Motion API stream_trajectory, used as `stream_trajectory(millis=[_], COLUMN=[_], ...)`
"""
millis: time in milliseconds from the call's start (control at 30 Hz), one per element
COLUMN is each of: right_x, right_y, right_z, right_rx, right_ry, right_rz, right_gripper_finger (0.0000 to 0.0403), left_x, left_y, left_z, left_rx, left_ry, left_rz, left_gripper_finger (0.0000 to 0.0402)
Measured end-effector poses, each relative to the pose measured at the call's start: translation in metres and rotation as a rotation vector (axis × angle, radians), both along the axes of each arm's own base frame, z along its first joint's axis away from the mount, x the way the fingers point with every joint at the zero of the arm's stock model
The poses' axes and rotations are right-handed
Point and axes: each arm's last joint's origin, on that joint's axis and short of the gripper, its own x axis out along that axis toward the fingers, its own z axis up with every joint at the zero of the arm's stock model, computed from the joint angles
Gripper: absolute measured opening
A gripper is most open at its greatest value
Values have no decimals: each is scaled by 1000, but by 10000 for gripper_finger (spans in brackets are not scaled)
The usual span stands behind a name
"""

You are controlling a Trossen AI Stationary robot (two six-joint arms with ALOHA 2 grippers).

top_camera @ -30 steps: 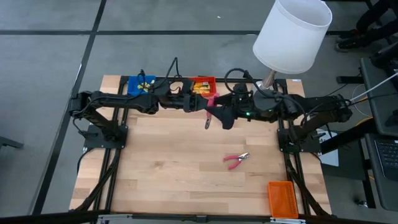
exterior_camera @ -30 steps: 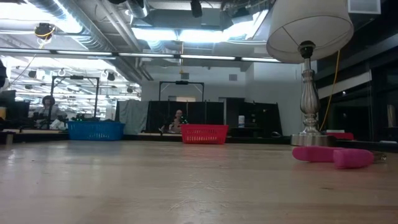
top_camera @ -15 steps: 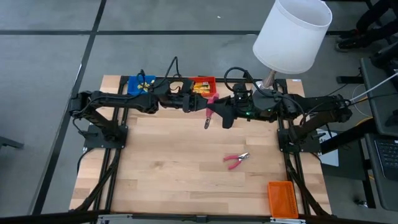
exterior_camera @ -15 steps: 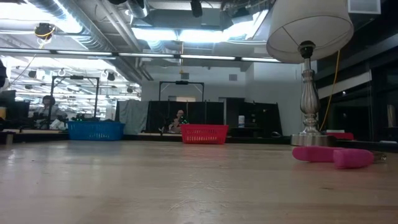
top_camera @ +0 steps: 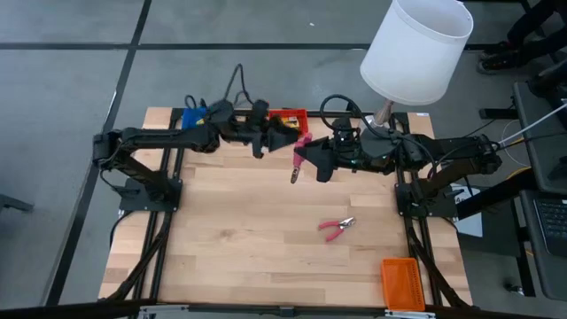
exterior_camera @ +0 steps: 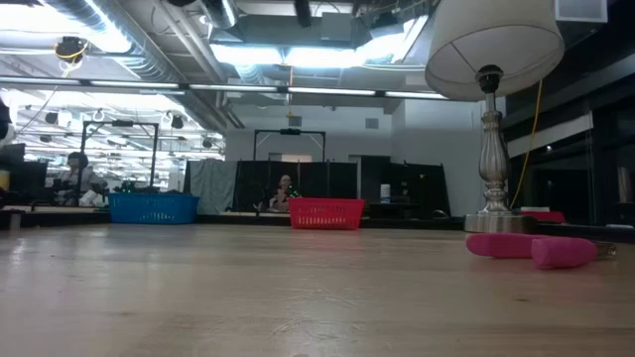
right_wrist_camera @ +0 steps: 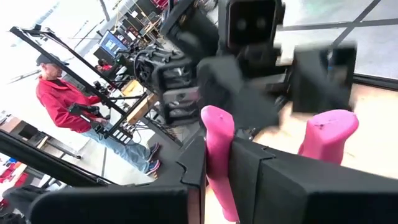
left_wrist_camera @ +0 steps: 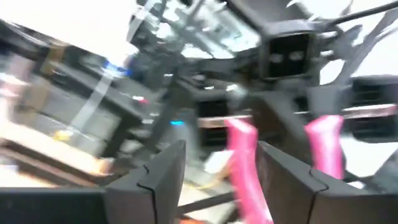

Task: Pick & Place School Supplies
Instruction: Put the pink hole puncher into the orange bin

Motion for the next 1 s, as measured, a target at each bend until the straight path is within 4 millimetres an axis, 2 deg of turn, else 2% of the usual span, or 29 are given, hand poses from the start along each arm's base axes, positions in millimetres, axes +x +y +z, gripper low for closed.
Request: stream_trajectory(millis=[100, 200, 300, 400, 500, 633, 733, 867, 1000], right_x=[-1, -6, -20, -36, -47, -63, -83, -109, -124], right_y=[3, 9, 23, 48, 78, 121, 146, 168, 182], right_z=[-2, -14, -40, -68, -84, -106, -120, -138, -159], right_rx=[34, 107, 192, 248, 285, 369, 438, 521, 621], right_ry=[12, 135, 412, 714, 896, 1048, 1156, 1214, 1160], right_rz=[6, 29, 62, 92, 188, 283, 273, 134, -28], right_gripper_finger=[38, 38, 38, 38, 38, 38, 38, 38, 38], left_x=[-17, -41, -65, -84, -97, -106, -106, -103, -95], left_y=[16, 30, 34, 32, 28, 21, 14, 5, -2], left_z=[2, 1, 0, 2, 5, 9, 11, 11, 8], left_rx=[105, 184, 260, 291, 314, 331, 334, 344, 352], left_ry=[87, 243, 389, 466, 499, 502, 496, 492, 507], left_rz=[99, 218, 306, 324, 330, 323, 318, 295, 288], left_gripper_finger=[191, 185, 177, 171, 169, 169, 169, 169, 169])
